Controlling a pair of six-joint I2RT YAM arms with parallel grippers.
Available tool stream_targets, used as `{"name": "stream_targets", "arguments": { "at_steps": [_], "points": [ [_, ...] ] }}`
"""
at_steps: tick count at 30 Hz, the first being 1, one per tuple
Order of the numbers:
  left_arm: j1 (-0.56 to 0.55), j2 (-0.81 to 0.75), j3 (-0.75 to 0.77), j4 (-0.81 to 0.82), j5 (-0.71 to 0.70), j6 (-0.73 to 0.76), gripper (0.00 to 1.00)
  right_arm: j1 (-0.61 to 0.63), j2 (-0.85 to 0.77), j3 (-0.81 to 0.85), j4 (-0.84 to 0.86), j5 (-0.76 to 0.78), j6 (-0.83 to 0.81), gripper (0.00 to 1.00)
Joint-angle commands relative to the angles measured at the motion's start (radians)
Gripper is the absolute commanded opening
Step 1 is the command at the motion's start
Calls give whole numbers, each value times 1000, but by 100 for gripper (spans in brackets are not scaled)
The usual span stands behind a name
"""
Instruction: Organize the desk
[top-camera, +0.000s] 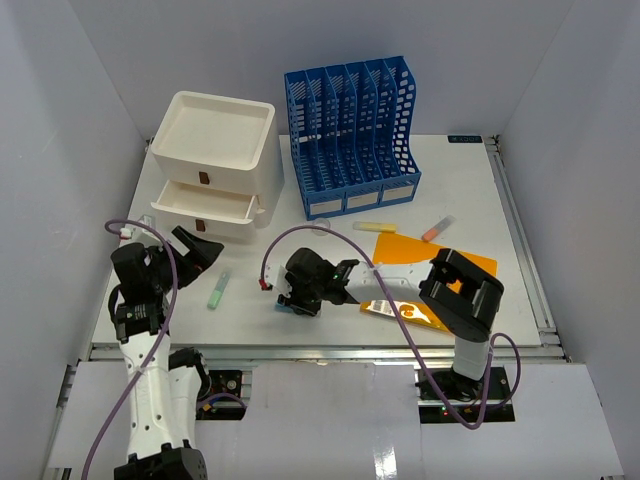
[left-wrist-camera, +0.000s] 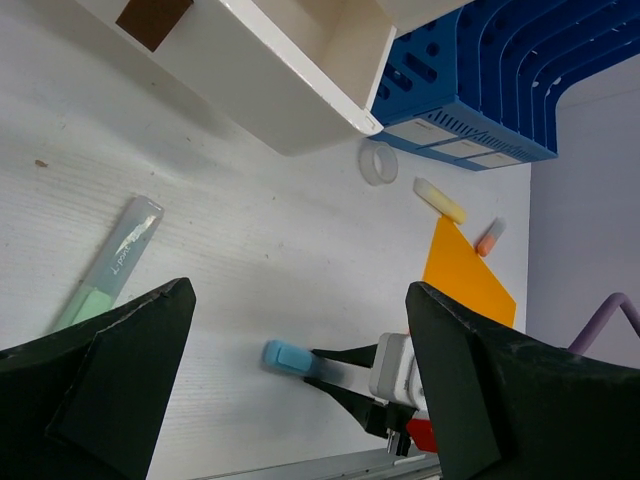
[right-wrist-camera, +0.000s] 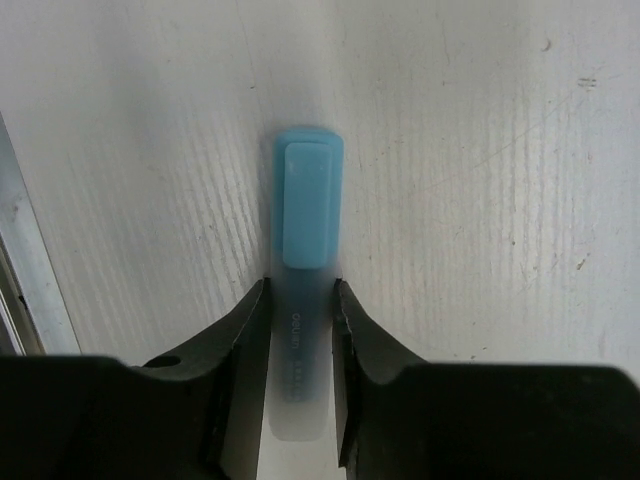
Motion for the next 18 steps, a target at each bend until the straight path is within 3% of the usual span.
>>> {"name": "stream_targets", "arguments": {
  "at_steps": [1, 4, 8, 11, 18],
  "points": [
    [2, -21, -58, 46, 72, -60, 98, -9, 43, 52, -103, -27, -168, 10],
    [1, -33, -92, 55, 76, -73, 98, -46, 57, 185, -233, -100, -291, 8],
    [2, -30, -132, 60, 127, -100, 98, -62, 25, 342, -283, -123, -430, 8],
    [2, -32, -183, 83, 148, -131, 98, -63, 40, 547, -332, -124, -506, 8],
    [2, -5, -199, 90, 94, -218, 98, -63, 288, 1062, -370, -49, -500, 9]
  ]
}}
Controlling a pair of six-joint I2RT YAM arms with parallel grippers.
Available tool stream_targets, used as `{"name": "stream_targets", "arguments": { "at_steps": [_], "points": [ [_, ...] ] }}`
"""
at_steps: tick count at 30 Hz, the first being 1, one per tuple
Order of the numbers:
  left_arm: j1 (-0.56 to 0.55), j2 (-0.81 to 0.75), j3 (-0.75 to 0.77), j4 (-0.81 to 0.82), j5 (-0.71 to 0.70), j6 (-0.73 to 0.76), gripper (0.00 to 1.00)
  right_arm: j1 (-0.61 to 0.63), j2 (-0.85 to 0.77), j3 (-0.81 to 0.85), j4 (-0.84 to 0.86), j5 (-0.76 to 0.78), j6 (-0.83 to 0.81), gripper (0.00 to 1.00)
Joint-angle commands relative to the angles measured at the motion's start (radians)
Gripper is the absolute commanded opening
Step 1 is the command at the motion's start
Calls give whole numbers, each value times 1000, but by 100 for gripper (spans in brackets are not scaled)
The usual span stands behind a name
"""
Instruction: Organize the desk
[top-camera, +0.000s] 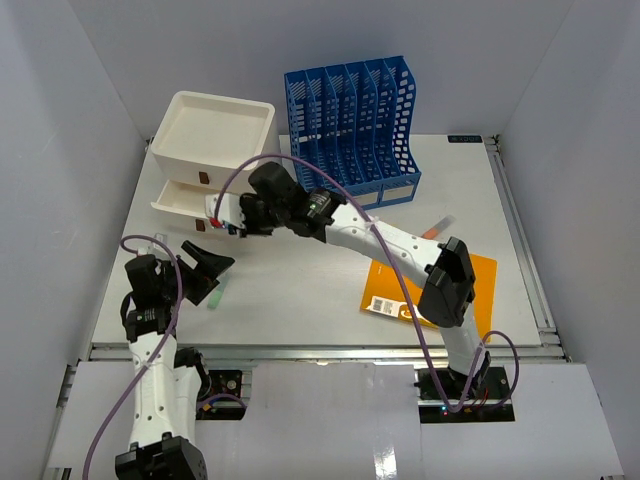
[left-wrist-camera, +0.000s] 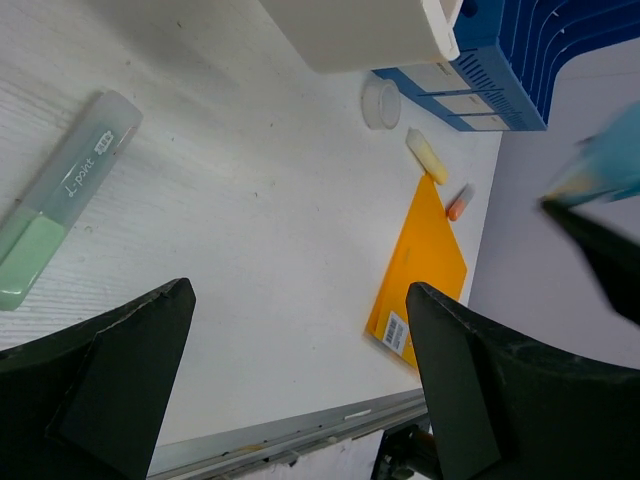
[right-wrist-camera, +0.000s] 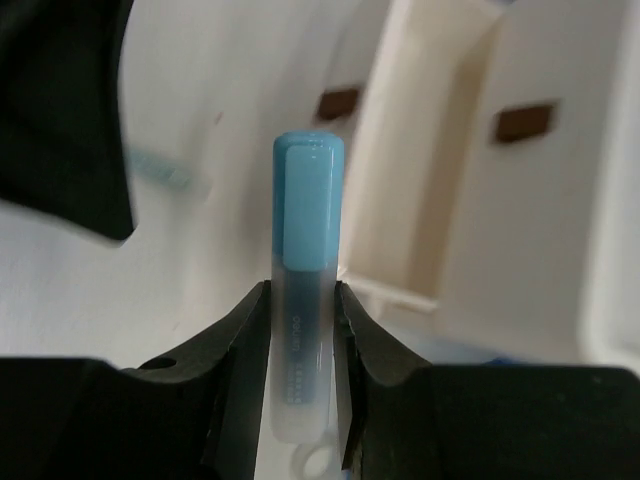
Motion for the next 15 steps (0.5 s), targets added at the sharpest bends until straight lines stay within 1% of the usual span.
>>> {"name": "stream_targets", "arguments": {
  "at_steps": [1, 3, 5, 11, 13, 14, 15],
  "points": [
    [2, 13, -5, 25, -22, -76, 98, 4, 155, 270, 7, 50, -24, 9],
    [2, 22, -4, 22, -41, -81, 98, 4, 210, 328, 69, 91, -9, 11],
    [2, 26, 3, 13, -57, -77, 98, 3, 232, 326, 197, 124, 2, 12],
    [2, 67, 22, 7, -72, -49, 98, 0, 305, 348, 379, 173, 34, 16],
    [2, 73, 17, 6, -72, -42, 98, -4, 324, 358, 414, 176, 44, 22],
    [2, 72, 16, 5, -72, -39, 98, -6, 336, 359, 433, 178, 47, 30],
    [2, 70, 14, 2, -74, -38, 98, -10, 343, 359, 439, 179, 48, 34]
  ]
}}
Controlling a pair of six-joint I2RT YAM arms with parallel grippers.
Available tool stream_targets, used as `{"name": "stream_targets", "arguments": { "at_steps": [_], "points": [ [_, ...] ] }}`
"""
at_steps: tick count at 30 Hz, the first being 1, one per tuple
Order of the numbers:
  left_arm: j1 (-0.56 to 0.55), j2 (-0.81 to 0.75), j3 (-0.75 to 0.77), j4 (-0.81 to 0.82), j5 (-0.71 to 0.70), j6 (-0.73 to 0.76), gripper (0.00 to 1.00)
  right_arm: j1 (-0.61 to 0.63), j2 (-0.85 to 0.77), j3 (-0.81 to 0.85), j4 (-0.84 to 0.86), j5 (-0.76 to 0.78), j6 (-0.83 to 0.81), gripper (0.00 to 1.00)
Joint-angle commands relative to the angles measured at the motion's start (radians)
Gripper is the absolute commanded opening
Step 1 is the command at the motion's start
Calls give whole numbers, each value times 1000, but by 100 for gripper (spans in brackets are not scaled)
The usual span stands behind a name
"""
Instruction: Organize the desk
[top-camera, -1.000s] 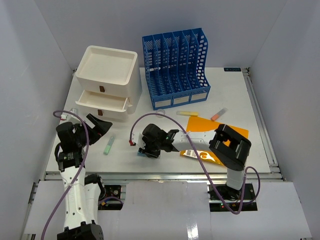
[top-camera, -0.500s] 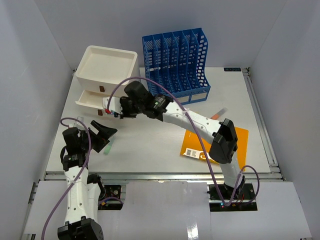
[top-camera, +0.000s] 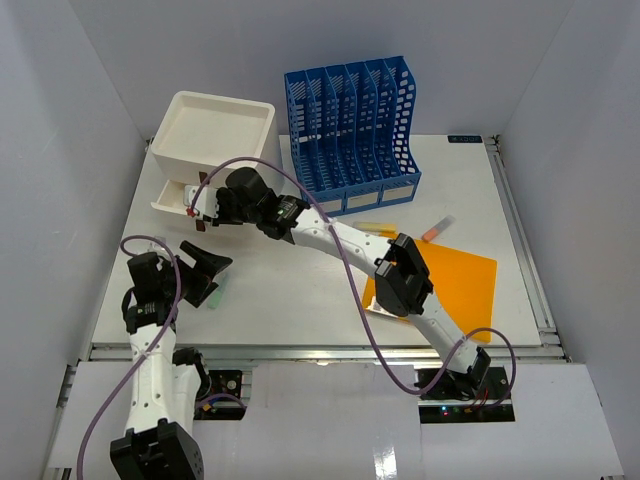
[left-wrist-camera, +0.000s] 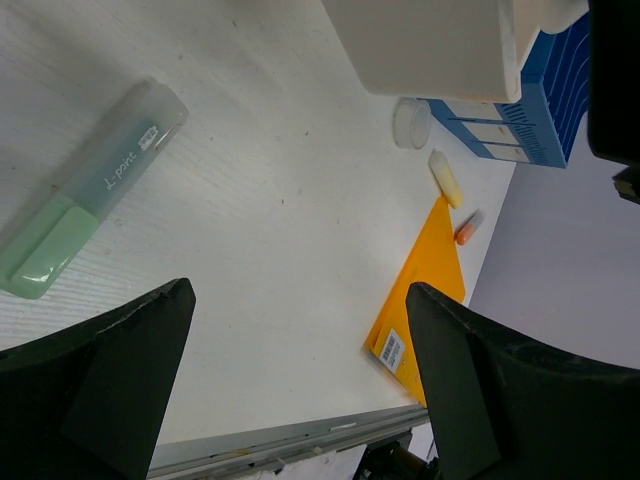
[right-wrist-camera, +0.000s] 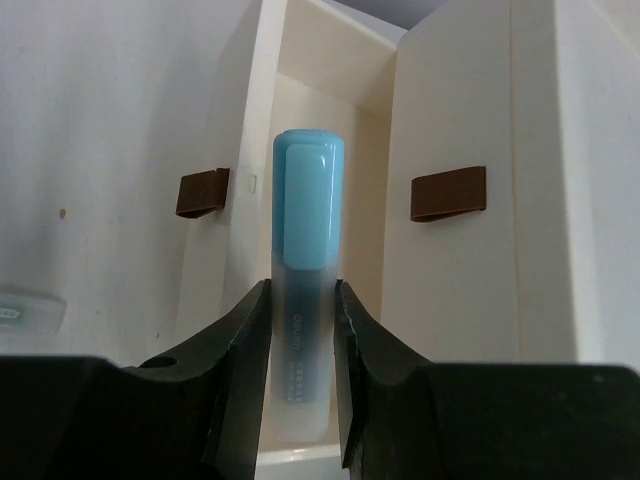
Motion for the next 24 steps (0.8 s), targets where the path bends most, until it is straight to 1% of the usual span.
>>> {"name": "stream_targets", "arguments": {
  "at_steps": [1, 4, 6, 7, 8, 11, 13, 14, 16, 17, 19, 21, 22, 24],
  "points": [
    [1, -6, 15, -2, -16, 17, 98, -11, 5, 51, 169, 33, 27, 42],
    [2, -8, 24, -9, -20, 28, 98, -20, 12, 43, 170, 26, 31, 56],
    [2, 4, 41, -17, -15, 54, 98, -30, -1, 36, 165, 11, 52, 71],
    [2, 15, 51, -20, -9, 75, 98, -33, -18, 30, 154, -7, 65, 76],
    [2, 19, 66, -25, -6, 94, 98, -34, -46, 20, 138, -37, 82, 82],
    [1, 64, 111, -36, 19, 147, 97, -37, -179, -26, 85, -122, 118, 92],
    [2, 101, 161, -51, 31, 184, 92, -62, -277, -105, 33, -288, 141, 98],
    [1, 124, 184, -60, 38, 208, 90, -83, -333, -141, -5, -388, 140, 98],
    [-10, 172, 239, -103, 6, 254, 87, -144, -429, -206, -117, -615, 142, 98],
    [-19, 196, 274, -135, -32, 277, 85, -179, -476, -264, -153, -724, 147, 98],
    [-51, 227, 326, -172, -130, 345, 84, -239, -614, -408, -156, -924, 151, 99],
    [-71, 253, 376, -188, -161, 389, 84, -299, -745, -598, -156, -994, 106, 92],
    [-74, 263, 396, -191, -171, 397, 84, -319, -769, -682, -156, -1007, 81, 90],
    [-96, 293, 455, -186, -186, 433, 84, -353, -905, -890, -157, -999, 26, 90]
  ]
}}
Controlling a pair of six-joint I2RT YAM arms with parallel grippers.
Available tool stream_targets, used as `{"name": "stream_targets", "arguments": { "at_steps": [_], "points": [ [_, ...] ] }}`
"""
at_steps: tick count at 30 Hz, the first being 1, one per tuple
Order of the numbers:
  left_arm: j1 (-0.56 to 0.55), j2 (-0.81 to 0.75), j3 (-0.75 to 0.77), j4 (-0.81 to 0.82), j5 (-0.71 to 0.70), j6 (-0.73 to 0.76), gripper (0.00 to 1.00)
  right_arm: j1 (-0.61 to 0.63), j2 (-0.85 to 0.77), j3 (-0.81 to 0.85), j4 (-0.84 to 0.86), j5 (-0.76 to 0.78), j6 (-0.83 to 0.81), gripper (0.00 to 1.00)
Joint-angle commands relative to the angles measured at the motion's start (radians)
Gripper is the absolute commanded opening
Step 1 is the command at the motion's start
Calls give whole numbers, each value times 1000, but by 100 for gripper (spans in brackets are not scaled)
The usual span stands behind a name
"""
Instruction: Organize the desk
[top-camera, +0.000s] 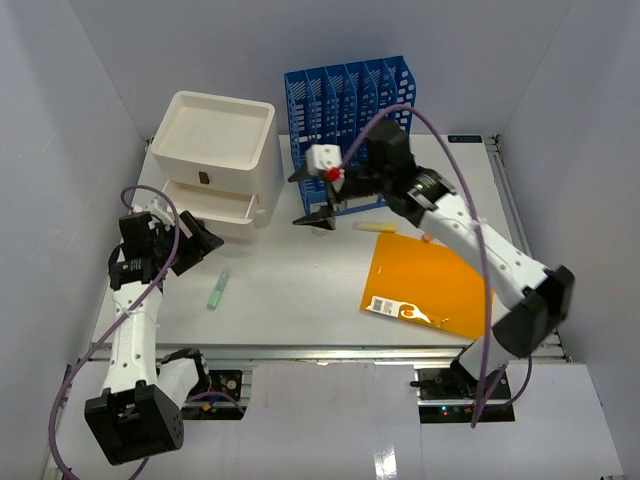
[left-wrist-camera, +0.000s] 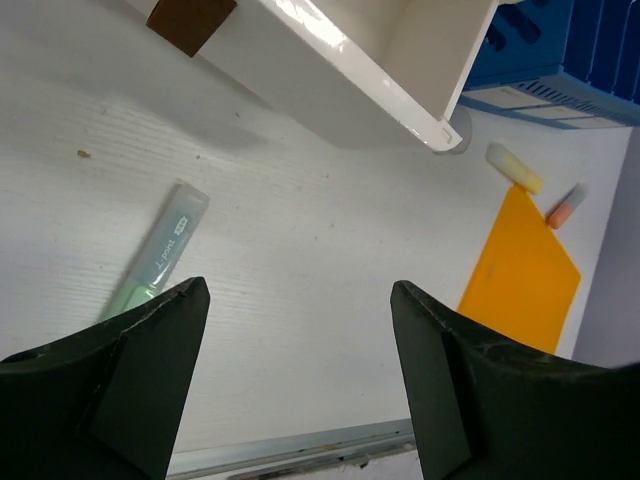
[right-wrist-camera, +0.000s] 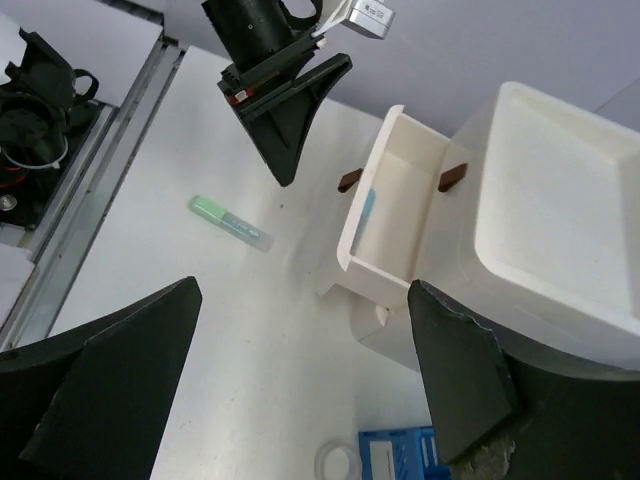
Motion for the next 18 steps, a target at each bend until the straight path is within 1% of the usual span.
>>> {"name": "stream_targets", "arguments": {
  "at_steps": [1, 2, 4, 5, 7, 8, 10, 14, 17, 18],
  "points": [
    [-49, 45, 135, -38, -80, 146, 84, -71, -230, -372, -61, -222, -83, 90],
    [-61, 58, 157, -35, -77, 168, 84, -82, -293, -426, -57, -226, -83, 90],
    [-103, 93, 199, -34, -102, 281, 84, -109, -387, -547, -54, -239, -83, 90],
    [-116, 102, 202, -23, -116, 361, 84, -128, -417, -585, -34, -242, -81, 90],
    [-135, 104, 182, -15, -81, 488, 83, -163, -500, -693, -6, -252, -72, 90],
    [-136, 104, 180, -12, -63, 548, 82, -180, -507, -703, -2, -260, -76, 90],
    [-149, 87, 121, -5, -48, 663, 82, -242, -568, -767, 0, -281, -88, 90],
    [-210, 34, -29, 16, -62, 794, 83, -369, -603, -868, 0, -374, -97, 90],
    [-211, 34, -84, 43, -97, 813, 84, -429, -607, -872, 0, -397, -98, 90],
    [-236, 36, -96, 54, -110, 813, 84, -438, -606, -872, 1, -401, -91, 90]
  ]
}}
